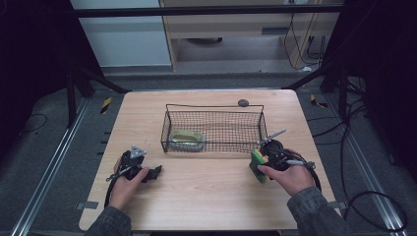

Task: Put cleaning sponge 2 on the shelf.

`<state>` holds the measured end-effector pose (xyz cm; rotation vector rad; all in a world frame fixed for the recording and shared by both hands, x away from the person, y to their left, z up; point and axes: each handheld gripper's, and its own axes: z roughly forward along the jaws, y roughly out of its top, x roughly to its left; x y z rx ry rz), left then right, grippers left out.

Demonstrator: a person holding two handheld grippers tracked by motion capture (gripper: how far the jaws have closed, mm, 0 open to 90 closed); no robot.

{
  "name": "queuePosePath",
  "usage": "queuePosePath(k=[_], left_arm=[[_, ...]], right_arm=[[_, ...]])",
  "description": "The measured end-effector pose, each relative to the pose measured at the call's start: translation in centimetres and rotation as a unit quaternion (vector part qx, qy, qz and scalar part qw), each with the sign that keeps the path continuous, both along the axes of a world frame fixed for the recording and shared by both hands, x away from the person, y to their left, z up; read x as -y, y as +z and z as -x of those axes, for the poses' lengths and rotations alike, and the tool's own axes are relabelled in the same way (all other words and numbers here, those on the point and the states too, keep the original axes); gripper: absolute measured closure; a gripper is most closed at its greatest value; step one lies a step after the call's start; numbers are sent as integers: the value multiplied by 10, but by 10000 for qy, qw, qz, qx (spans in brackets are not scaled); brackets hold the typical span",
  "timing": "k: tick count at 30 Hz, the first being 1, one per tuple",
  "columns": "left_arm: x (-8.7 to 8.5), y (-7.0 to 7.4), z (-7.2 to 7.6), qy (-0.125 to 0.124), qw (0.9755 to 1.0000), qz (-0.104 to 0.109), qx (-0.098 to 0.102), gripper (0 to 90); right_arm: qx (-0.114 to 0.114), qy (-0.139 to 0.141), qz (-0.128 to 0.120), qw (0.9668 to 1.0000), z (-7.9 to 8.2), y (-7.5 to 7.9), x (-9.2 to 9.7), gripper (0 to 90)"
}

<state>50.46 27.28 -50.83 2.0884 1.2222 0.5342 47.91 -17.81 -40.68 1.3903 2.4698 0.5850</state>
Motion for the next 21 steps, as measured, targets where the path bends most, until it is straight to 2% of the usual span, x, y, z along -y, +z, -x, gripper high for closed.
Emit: queuePosePath(k=[7,10,13,15,21], left_arm=[[0,0,0,-7,10000,0,1,0],[0,0,0,-7,10000,0,1,0],[0,0,0,-12,10000,0,1,0],[0,0,0,-21,10000,0,-3,0],[-1,0,0,-31,10000,-3,-2,0]], right_arm=[[-175,23,104,9998,-12,-12,-4,338],[-263,33,109,9996,-18,-18,-4,416],[-316,26,107,9994,-21,-20,-3,539],[-280,64,41,9996,-20,-19,-1,630],[-116,50,-105,9999,-13,-10,11,640]])
